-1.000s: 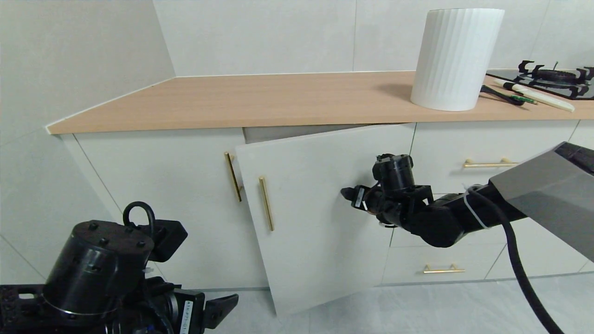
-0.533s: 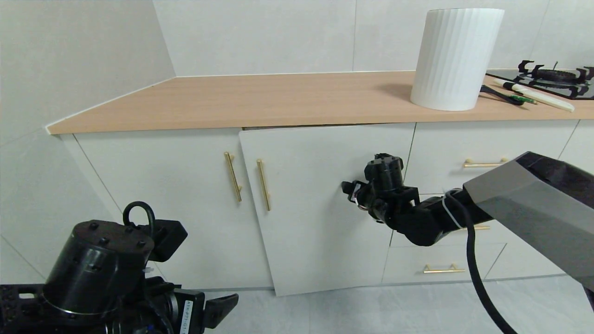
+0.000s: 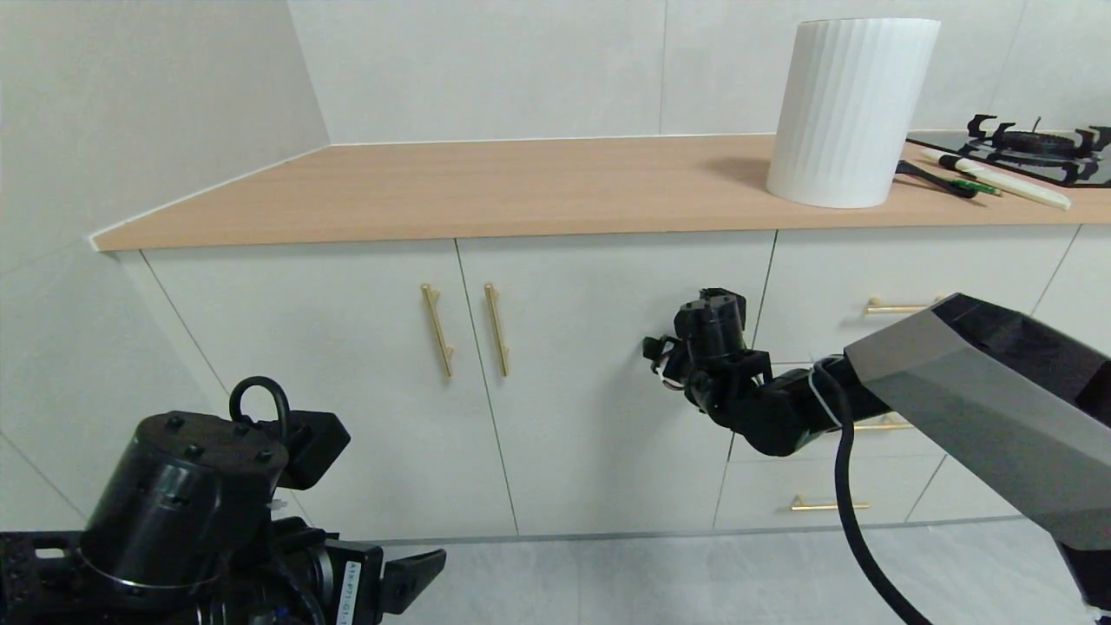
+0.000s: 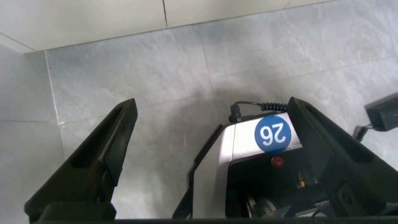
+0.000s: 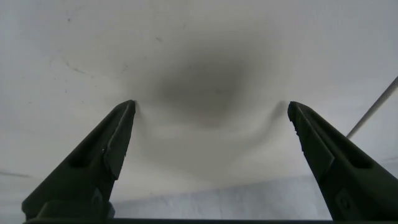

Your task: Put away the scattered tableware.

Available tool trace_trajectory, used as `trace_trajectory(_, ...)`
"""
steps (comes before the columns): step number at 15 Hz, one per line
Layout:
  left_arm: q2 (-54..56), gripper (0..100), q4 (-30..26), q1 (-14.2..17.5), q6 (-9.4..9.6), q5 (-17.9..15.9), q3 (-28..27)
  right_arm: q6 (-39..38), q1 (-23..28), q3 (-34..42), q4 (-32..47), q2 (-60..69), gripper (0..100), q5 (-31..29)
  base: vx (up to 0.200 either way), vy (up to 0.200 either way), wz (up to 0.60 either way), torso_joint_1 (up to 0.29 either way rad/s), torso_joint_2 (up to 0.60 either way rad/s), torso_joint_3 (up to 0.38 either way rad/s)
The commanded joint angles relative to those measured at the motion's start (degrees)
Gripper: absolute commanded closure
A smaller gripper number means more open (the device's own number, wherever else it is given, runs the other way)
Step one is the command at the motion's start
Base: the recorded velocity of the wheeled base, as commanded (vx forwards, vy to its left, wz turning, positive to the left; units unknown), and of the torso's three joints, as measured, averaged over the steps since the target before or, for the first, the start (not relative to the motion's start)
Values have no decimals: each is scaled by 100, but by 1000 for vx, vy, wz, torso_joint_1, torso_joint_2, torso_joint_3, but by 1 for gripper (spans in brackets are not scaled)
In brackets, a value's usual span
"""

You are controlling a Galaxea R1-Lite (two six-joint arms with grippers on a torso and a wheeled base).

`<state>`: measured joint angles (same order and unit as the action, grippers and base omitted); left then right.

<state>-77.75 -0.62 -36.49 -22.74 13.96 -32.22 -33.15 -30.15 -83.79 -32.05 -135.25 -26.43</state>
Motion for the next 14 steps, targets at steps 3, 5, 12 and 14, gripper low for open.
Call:
trace_trajectory(3, 58, 0, 1, 19, -3, 2, -4, 28, -97, 1312, 85, 1203, 0, 1114, 0, 0, 0, 0, 0, 0)
trace_trajectory(5, 102, 0, 9, 28, -3, 10, -4, 405, -97, 1989, 401, 1871, 0, 1869, 0, 0, 0, 0, 0, 0)
trace_trajectory(12, 1983, 0, 80, 704, 604, 450, 339, 1109, 281, 3923, 577, 4974, 0, 1369, 0, 0, 0, 0, 0, 0)
trace_trajectory(14, 2757, 0, 80, 950, 973, 450, 603, 1144, 281, 4503, 586, 5984, 0, 1087, 0, 0, 0, 0, 0, 0)
